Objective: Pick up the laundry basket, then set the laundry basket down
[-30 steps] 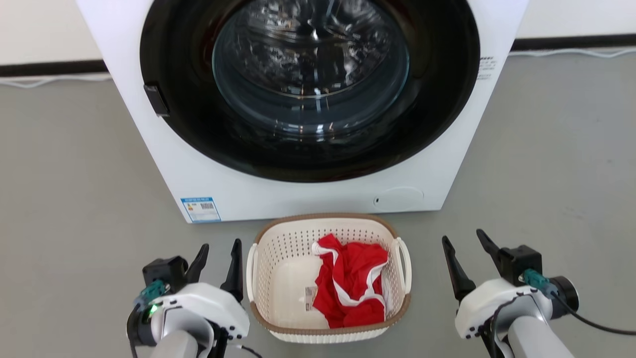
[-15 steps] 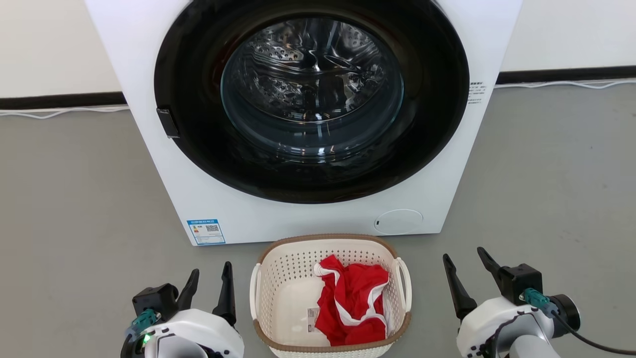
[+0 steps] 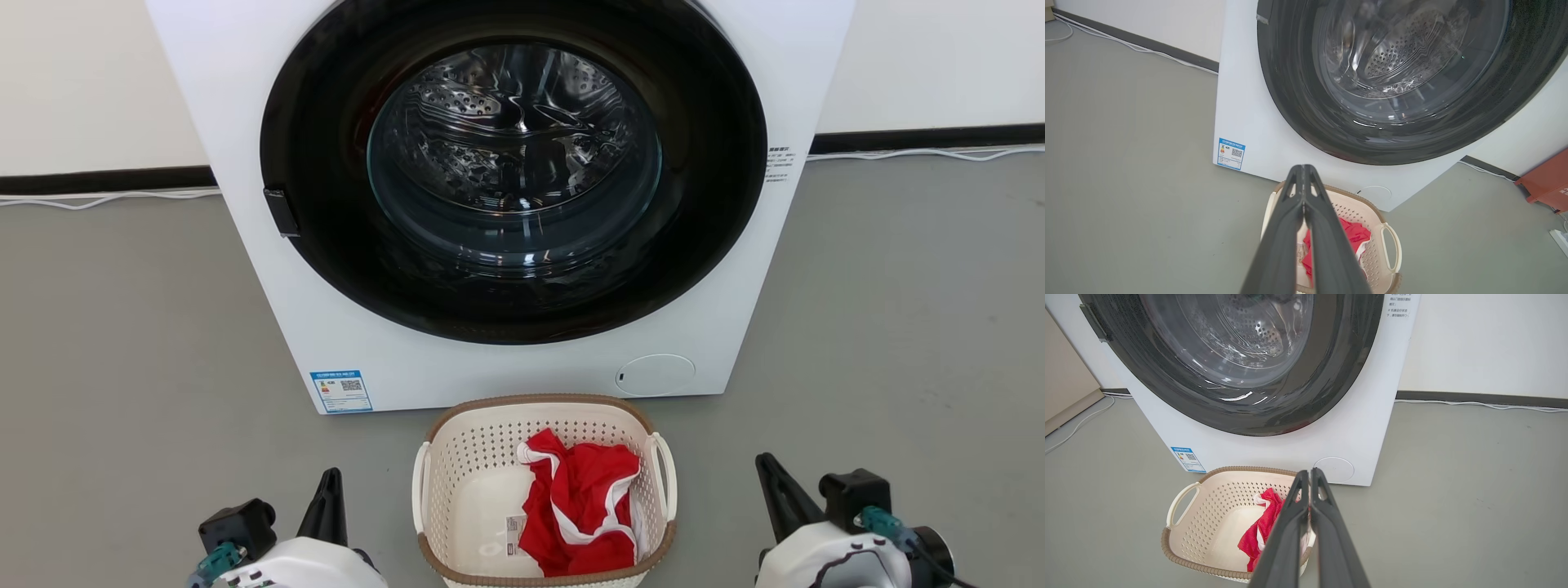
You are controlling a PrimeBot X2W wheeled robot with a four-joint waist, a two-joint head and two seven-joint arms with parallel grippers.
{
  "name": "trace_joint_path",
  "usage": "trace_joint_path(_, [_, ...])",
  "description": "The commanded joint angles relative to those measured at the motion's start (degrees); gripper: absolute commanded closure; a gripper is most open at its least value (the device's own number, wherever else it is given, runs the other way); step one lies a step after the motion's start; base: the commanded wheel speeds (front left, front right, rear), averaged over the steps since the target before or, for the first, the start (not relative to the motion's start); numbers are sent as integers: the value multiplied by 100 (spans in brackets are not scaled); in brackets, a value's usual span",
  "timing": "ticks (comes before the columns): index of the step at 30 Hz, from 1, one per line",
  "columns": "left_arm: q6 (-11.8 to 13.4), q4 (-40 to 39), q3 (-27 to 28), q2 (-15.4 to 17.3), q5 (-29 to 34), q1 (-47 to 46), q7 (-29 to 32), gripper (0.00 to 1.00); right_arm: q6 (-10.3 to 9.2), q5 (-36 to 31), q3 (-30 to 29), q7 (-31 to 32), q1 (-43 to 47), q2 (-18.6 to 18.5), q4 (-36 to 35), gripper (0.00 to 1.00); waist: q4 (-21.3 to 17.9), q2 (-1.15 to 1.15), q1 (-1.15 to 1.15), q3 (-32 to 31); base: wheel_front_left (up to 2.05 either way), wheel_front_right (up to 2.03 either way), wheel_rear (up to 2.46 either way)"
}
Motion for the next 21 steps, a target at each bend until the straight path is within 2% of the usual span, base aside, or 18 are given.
trace_joint_path(1, [-34,-157,71,28,-155,-188,48,100,1,208,-89,76,-253,-16,-160,100,4,-1,6,0,0,0,0])
trace_joint_path(3, [-49,-187,89,29,-263,-179,81,100,1,365,-104,119,-233,-16,-207,100,7,-1,12,-5,0,0,0])
trace_joint_path(8, [-86,-254,130,33,-528,-164,155,100,3,755,-103,178,-171,-16,-341,100,15,-1,1,12,0,0,0])
trace_joint_path(21, [-175,-403,244,40,-1160,-148,349,100,5,1649,-142,336,-66,-15,-632,100,35,-1,0,33,0,0,0])
